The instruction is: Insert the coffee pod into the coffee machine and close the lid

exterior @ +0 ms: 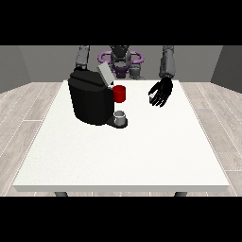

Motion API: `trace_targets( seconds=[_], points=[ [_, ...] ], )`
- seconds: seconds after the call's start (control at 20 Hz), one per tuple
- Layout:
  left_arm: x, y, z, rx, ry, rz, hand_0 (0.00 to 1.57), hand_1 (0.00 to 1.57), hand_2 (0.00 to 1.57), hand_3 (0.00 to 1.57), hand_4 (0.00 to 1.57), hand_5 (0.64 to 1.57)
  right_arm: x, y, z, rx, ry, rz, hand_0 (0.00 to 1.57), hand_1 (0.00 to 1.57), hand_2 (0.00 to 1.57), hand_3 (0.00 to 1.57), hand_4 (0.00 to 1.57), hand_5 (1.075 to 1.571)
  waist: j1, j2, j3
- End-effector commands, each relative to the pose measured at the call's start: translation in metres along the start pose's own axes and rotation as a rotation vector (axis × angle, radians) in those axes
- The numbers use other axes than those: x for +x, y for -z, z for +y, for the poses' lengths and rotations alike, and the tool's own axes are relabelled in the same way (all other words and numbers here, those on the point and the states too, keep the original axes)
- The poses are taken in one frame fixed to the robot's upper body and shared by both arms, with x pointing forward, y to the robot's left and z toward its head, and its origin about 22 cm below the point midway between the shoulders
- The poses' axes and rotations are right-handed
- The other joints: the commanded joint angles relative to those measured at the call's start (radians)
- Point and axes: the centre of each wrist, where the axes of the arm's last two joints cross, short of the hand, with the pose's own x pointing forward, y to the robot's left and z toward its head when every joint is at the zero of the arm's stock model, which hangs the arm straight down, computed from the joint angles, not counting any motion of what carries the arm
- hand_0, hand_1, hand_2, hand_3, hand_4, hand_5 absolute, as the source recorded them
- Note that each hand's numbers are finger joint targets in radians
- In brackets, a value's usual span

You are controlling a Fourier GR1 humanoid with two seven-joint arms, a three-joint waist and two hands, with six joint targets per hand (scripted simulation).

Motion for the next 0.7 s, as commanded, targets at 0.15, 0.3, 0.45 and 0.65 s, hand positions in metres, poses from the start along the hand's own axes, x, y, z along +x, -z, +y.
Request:
trace_targets(
  seconds=[0.15, 0.3, 0.45, 0.65],
  points=[
    [-0.004, 0.010, 0.006, -0.046, 0.176, -0.001, 0.92, 0.92, 1.02, 0.84, 0.41, 1.571, -0.013, -0.003, 0.012, 0.036, -0.010, 0.047, 0.00, 0.00, 0.00, 0.00, 0.00, 1.571, -0.007, -0.005, 0.0001],
    [0.017, 0.018, -0.014, -0.107, 0.261, 0.018, 0.83, 0.83, 1.00, 0.86, 0.34, 1.571, -0.017, 0.001, 0.015, 0.040, 0.014, 0.027, 0.00, 0.00, 0.00, 0.00, 0.00, 1.571, -0.012, -0.016, 0.0005],
    [-0.003, 0.007, -0.027, -0.196, 0.310, 0.051, 0.88, 0.88, 1.00, 0.82, 0.28, 1.571, -0.018, 0.003, 0.014, 0.002, 0.004, 0.085, 0.00, 0.00, 0.00, 0.00, 0.00, 1.571, 0.008, -0.047, 0.0001],
    [0.004, 0.019, -0.017, -0.225, 0.336, 0.032, 0.73, 0.73, 0.96, 0.85, 0.39, 1.571, -0.035, 0.004, 0.002, -0.006, 0.025, 0.070, 0.00, 0.00, 0.00, 0.00, 0.00, 1.571, 0.017, -0.043, 0.0002]
  ],
)
